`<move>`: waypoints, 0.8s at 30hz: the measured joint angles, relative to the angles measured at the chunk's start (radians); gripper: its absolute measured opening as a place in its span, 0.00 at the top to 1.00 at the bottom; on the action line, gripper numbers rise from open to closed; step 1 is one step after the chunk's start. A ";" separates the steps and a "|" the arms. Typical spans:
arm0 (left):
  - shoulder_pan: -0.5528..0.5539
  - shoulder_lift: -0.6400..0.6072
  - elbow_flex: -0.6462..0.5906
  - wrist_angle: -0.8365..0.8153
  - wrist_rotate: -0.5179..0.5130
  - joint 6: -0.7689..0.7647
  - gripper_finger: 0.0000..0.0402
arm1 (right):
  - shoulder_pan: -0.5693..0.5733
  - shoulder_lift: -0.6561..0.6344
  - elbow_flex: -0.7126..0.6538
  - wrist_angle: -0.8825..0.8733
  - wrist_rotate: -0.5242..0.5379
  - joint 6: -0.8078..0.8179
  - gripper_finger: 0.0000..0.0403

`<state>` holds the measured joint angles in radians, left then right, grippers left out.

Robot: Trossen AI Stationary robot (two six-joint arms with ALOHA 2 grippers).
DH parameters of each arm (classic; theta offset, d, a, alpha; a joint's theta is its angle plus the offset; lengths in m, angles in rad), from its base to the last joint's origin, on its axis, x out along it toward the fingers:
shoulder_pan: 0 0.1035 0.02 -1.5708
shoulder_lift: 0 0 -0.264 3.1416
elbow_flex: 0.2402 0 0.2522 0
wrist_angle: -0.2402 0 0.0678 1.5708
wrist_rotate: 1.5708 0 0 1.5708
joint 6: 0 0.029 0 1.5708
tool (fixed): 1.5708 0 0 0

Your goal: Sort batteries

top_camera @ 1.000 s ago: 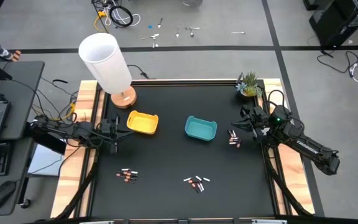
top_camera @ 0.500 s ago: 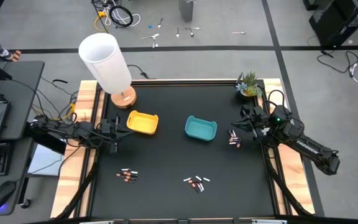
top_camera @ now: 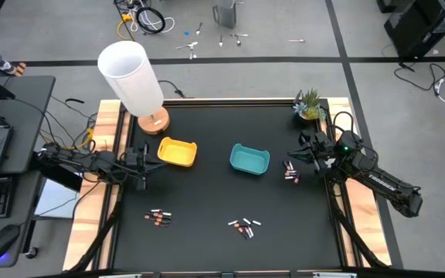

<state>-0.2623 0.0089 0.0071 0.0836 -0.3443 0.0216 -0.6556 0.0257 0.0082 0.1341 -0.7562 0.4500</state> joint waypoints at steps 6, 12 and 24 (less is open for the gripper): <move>0.000 0.000 0.000 0.000 0.000 0.000 0.95 | 0.000 0.000 0.000 0.000 0.000 0.000 0.99; 0.000 0.000 0.000 0.000 0.000 0.000 0.95 | 0.000 0.000 0.000 0.000 0.000 0.000 0.99; 0.000 0.000 0.000 0.039 0.000 -0.219 0.95 | 0.000 0.000 0.000 0.003 0.046 -0.047 0.99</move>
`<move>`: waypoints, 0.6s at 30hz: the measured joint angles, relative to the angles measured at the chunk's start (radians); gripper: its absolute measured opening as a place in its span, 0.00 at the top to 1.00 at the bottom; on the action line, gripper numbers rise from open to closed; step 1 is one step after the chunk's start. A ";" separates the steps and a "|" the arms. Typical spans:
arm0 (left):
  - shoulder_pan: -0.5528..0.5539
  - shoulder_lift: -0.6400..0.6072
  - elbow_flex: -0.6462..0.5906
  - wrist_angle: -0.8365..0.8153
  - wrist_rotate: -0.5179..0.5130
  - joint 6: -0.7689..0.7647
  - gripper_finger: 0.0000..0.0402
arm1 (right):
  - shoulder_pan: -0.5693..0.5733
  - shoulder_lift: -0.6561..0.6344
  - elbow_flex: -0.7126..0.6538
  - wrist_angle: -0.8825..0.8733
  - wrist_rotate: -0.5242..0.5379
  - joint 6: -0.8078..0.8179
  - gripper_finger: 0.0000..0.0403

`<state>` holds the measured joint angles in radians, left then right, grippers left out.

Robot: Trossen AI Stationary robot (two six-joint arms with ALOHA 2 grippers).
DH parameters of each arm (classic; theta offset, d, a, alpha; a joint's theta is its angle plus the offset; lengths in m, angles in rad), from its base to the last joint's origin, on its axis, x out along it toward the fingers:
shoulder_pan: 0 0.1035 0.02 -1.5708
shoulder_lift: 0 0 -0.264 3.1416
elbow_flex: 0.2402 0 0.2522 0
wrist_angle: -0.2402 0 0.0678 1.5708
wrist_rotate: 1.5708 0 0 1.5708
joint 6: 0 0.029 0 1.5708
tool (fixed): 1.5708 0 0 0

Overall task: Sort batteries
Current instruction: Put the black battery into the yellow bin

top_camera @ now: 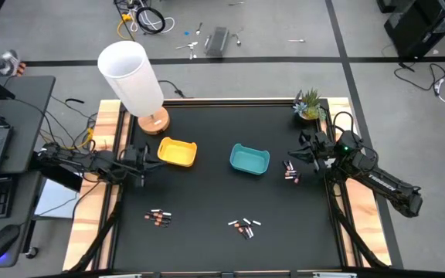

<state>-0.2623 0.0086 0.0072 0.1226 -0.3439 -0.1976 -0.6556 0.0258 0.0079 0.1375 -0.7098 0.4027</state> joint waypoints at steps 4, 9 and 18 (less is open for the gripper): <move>0.000 0.000 0.000 0.016 -0.001 -0.016 0.95 | 0.000 0.000 0.000 0.005 0.101 -0.062 0.99; 0.000 0.000 0.000 0.015 -0.002 0.013 0.95 | 0.000 0.000 0.000 0.049 0.188 -0.037 0.99; 0.000 0.000 0.000 0.036 -0.034 -0.017 0.95 | 0.000 0.000 0.000 0.297 0.197 -0.112 0.99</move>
<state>-0.2626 0.0090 0.0074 0.1586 -0.3782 -0.2142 -0.6552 0.0261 0.0078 0.4350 -0.5132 0.2911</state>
